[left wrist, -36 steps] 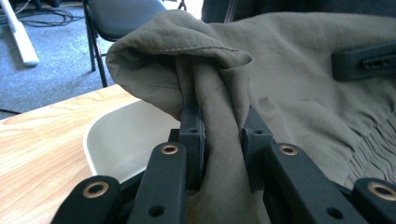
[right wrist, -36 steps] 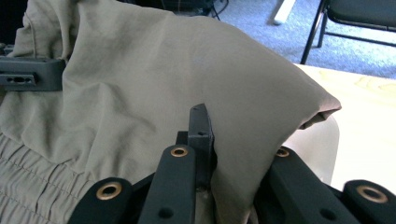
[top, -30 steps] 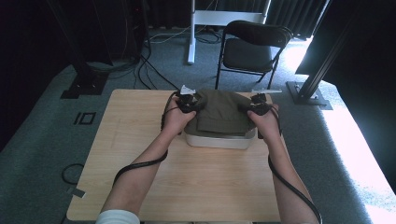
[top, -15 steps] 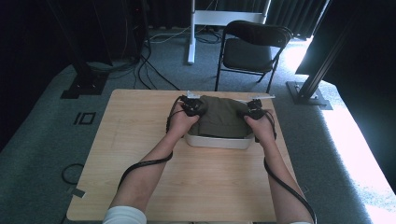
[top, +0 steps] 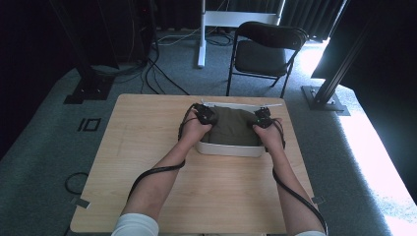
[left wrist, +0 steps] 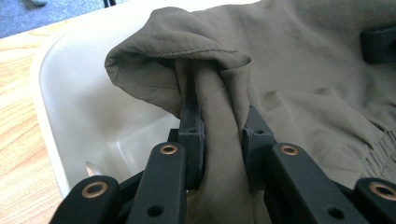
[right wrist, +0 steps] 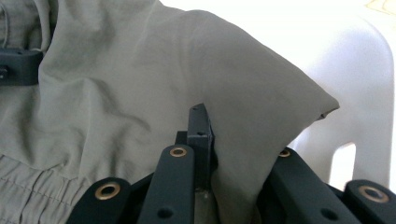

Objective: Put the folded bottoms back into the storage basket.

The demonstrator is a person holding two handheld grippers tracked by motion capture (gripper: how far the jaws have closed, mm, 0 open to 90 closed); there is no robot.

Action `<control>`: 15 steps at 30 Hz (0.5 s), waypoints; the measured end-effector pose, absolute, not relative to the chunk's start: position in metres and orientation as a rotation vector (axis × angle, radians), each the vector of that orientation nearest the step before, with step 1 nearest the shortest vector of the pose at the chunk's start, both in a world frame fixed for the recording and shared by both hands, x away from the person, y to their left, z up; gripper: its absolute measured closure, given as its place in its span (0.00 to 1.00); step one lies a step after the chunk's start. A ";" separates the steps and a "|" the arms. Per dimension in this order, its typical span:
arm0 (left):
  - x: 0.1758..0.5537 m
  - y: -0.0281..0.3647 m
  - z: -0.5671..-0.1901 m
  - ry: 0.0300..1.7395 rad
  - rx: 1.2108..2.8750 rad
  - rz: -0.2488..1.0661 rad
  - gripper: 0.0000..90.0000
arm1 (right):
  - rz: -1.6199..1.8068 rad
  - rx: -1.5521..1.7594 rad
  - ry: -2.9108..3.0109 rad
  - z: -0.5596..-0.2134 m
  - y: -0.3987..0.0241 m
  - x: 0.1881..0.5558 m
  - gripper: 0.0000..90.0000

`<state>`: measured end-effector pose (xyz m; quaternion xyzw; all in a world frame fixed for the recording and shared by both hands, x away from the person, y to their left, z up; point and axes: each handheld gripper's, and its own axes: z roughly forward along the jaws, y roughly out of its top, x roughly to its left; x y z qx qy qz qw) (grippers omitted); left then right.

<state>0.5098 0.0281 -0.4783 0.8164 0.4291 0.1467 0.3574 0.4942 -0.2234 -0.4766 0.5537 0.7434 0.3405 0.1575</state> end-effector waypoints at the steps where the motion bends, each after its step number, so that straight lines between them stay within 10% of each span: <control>1: 0.510 0.028 -0.479 1.109 2.118 0.386 0.84 | 0.976 1.587 2.123 -0.476 -0.223 0.495 0.89; 15: 0.510 0.022 -0.477 1.092 2.161 0.452 0.61 | 0.941 1.582 2.113 -0.478 -0.223 0.497 0.58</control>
